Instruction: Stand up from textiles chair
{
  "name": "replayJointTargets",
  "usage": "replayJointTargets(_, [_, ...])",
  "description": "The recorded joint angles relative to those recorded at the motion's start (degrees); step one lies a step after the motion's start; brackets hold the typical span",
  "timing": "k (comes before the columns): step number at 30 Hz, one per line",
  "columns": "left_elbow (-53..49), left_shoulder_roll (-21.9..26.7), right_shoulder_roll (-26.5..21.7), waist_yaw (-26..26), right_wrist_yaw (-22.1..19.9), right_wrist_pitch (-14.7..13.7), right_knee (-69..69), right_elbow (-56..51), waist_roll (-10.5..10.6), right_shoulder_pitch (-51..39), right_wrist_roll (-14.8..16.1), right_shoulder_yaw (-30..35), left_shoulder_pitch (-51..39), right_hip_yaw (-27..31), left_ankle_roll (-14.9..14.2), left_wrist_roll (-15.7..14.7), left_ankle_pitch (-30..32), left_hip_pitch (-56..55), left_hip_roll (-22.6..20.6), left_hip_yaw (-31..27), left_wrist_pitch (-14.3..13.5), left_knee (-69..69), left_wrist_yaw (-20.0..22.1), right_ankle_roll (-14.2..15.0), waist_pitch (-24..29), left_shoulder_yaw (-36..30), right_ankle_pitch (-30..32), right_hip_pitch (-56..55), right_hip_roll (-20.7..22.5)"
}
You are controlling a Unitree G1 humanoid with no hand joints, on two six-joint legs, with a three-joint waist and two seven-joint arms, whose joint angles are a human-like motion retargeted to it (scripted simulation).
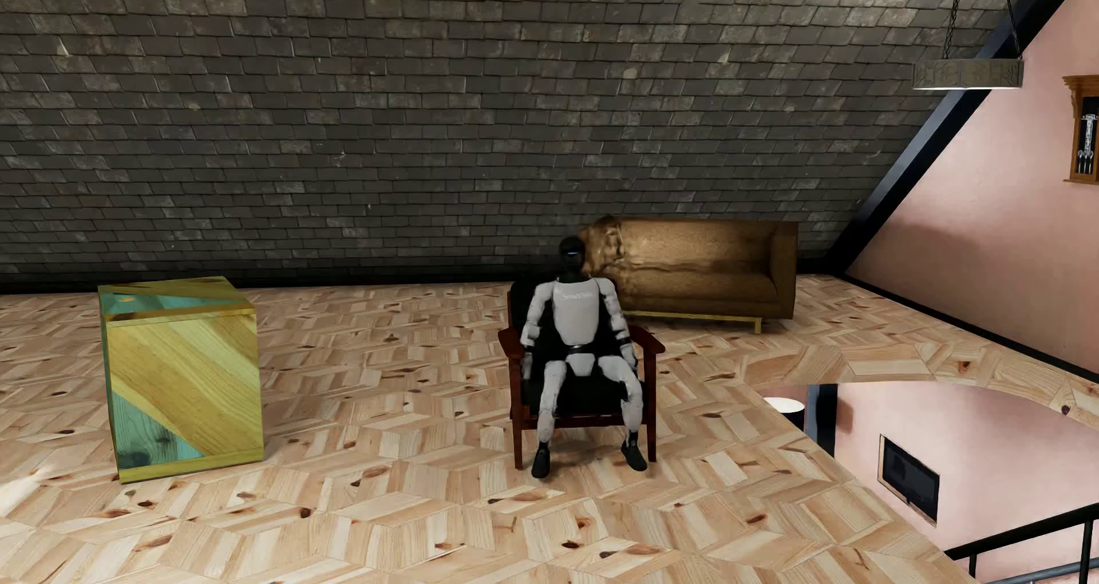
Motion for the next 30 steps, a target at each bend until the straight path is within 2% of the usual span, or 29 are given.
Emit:
replayJointTargets(2, [-2.3,-0.6,0.3,0.1,0.4,-0.3,0.1,-3.4,0.0,1.8,1.3,-1.0,1.6,0.1,0.0,0.4,0.1,0.3,-0.3,0.0,-0.3,-0.1,-1.5,-0.1,-0.1,0.2,0.1,0.1,-0.1])
replayJointTargets(5, [-5.1,-1.0,-0.5,0.0,2.0,-1.8,0.1,-7.7,0.1,1.8,0.1,0.2,1.3,0.3,0.0,0.9,0.4,1.0,-0.7,0.0,-1.0,-0.4,-2.6,-0.2,-0.2,-0.9,0.2,0.3,-0.1])
replayJointTargets(7, [-5.2,-1.2,-0.8,0.0,1.0,-2.4,0.0,-8.0,0.3,-0.1,-1.6,1.9,-0.2,0.3,0.3,0.6,0.5,1.3,-0.9,0.1,-1.2,-0.5,-1.2,-0.3,-0.1,-2.0,0.3,0.5,0.1])
replayJointTargets(13, [-6.3,-0.4,-0.9,-0.4,-2.3,-1.5,0.2,-5.5,0.6,-4.4,-0.8,3.6,-3.6,0.4,0.5,-0.4,0.4,2.1,-1.1,0.2,-1.2,-0.5,0.5,-0.3,1.0,-4.3,-0.1,1.0,0.2])
replayJointTargets(19, [-7.3,-0.5,-1.3,-0.5,-2.5,-1.4,0.5,-5.9,0.6,-5.7,-0.5,3.4,-6.0,0.9,-0.2,-1.4,0.0,0.0,-0.5,0.1,-0.9,-0.5,1.2,-0.8,4.2,-4.2,-2.2,-1.5,0.7])
replayJointTargets(22, [-12.3,0.8,-3.2,-0.7,-0.4,-1.6,0.9,-13.7,0.5,-3.4,1.4,0.3,-6.1,1.6,-0.9,-2.2,-0.7,-3.5,0.2,-0.2,-0.9,0.0,0.5,-0.6,5.7,-3.1,-2.8,-5.1,1.3])
replayJointTargets(24, [-19.9,3.0,-6.1,-0.8,-1.2,-2.0,1.5,-25.6,0.4,0.6,3.1,-3.4,-4.5,2.2,-1.6,-5.2,-1.4,-7.0,0.8,-0.8,-1.1,0.7,2.5,-0.2,6.2,-0.5,-3.0,-8.7,1.8])
replayJointTargets(26, [-32.3,5.7,-9.5,-0.9,-5.4,-2.8,2.2,-41.3,0.0,5.3,4.0,-6.7,-1.3,2.9,-2.6,-10.0,-2.0,-10.8,1.7,-1.5,-1.7,1.7,8.3,-0.2,6.5,3.5,-3.0,-12.6,2.6])
replayJointTargets(27, [-39.8,7.0,-11.3,-1.0,-10.1,-3.3,2.6,-49.1,-0.3,6.7,4.5,-7.3,0.1,3.3,-3.3,-12.4,-2.3,-12.7,2.3,-1.8,-2.8,2.1,13.1,-0.1,6.8,5.6,-2.5,-14.8,3.1])
replayJointTargets(28, [-48.0,8.4,-13.1,-1.1,-16.3,-3.8,2.9,-56.3,-0.6,7.5,2.6,-7.7,1.2,3.7,-3.9,-13.6,-2.5,-14.7,2.8,-2.2,-4.4,2.6,18.4,0.2,7.1,7.2,-2.0,-16.9,3.2])
replayJointTargets(30, [-63.9,12.8,-18.0,-1.0,-29.1,-5.7,3.7,-67.6,-1.3,6.1,1.0,-6.7,0.2,4.2,-5.1,-14.4,-3.1,-18.3,3.4,-2.8,-8.3,3.3,28.3,0.6,8.7,9.0,-2.0,-20.7,3.5])
